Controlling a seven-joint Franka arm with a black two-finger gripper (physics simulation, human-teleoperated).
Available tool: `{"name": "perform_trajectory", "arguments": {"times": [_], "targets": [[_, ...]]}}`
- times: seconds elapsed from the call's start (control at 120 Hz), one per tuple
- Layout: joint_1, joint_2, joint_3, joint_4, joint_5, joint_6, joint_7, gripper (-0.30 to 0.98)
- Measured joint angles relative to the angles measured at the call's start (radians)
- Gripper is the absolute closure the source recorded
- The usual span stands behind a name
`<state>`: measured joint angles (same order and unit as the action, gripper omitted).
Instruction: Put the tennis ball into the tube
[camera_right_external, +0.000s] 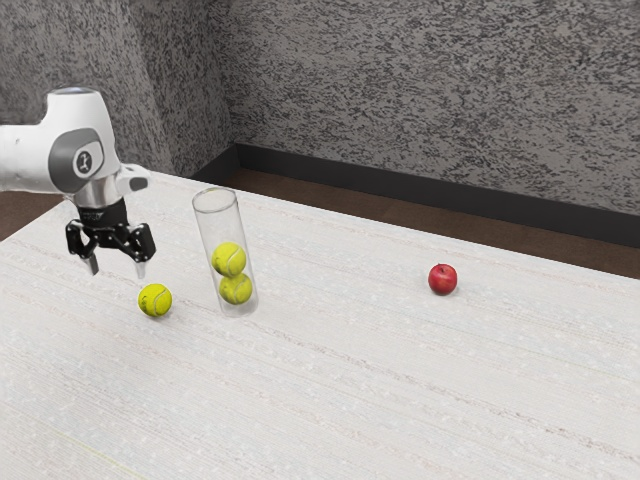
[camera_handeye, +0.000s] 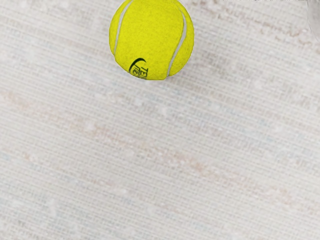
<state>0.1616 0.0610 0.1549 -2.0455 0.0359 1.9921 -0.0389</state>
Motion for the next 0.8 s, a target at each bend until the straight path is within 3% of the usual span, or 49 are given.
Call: {"name": "perform_trajectory", "arguments": {"times": [0.367,0.8], "targets": [[0.059,0.206,0.0,0.038,-0.088,0.179,0.046,0.0],[0.074,0.389,-0.002,0.191,-0.19,0.227,0.15,0.0]]}}
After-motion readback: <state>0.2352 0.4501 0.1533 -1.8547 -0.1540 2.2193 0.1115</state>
